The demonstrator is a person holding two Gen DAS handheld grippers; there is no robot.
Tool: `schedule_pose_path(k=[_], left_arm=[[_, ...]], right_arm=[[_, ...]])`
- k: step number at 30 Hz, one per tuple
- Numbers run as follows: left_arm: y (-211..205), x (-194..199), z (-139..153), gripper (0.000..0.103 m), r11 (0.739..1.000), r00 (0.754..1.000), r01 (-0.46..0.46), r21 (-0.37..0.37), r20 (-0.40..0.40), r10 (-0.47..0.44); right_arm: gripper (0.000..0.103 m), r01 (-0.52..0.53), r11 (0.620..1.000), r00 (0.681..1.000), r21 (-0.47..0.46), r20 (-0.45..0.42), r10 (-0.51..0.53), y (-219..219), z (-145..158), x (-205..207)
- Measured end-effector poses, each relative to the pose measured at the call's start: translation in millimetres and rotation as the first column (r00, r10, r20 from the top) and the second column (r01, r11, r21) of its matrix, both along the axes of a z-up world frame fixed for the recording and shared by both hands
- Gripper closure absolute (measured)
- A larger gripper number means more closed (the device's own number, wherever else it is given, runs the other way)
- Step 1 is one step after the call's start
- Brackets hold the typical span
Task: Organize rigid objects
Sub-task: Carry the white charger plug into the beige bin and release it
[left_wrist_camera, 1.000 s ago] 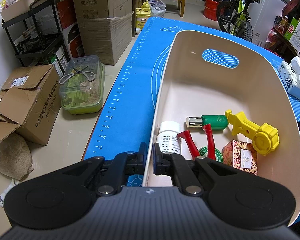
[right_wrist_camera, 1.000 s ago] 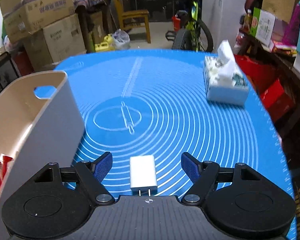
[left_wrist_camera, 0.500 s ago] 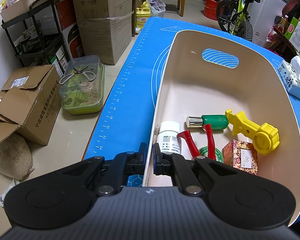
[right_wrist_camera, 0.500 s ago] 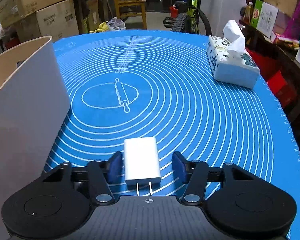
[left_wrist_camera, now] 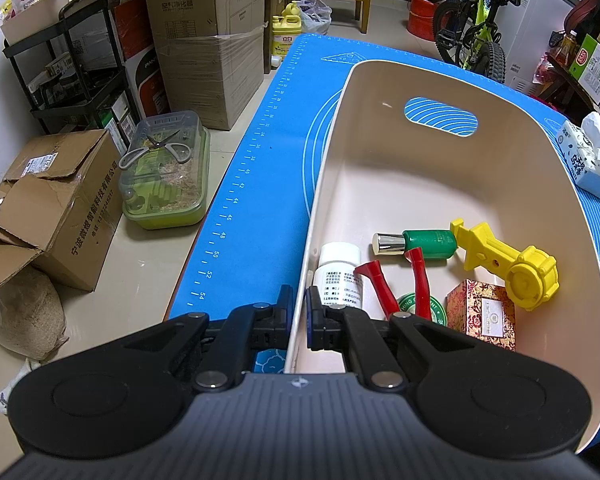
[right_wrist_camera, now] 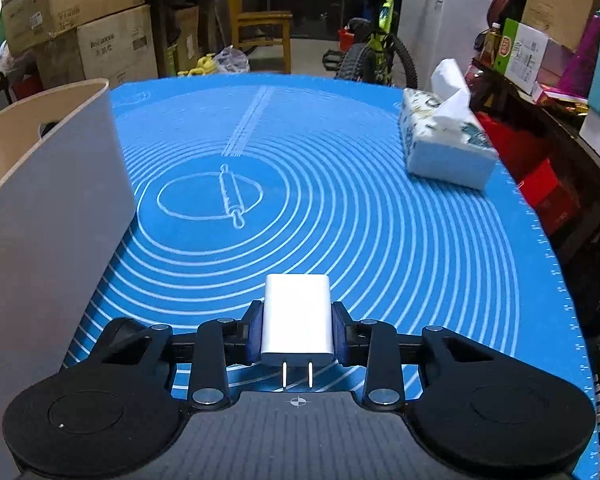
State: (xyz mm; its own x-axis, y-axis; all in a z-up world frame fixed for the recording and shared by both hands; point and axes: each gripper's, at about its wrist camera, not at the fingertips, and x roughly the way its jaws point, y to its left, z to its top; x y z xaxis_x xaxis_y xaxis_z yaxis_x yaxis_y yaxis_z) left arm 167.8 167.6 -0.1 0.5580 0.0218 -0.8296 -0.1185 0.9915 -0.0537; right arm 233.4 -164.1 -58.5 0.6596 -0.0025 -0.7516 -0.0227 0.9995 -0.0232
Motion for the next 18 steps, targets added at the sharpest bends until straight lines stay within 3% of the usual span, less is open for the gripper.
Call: schedule_pose_path(k=[18], left_arm=[[-1.7, 0.1, -0.1, 0.095, 1.000, 1.000, 0.000, 0.002, 0.000, 0.000]], right_arm=[[0.060, -0.027, 0.998, 0.981, 0.051, 0.196, 0.016, -1.0, 87.5, -21.5]])
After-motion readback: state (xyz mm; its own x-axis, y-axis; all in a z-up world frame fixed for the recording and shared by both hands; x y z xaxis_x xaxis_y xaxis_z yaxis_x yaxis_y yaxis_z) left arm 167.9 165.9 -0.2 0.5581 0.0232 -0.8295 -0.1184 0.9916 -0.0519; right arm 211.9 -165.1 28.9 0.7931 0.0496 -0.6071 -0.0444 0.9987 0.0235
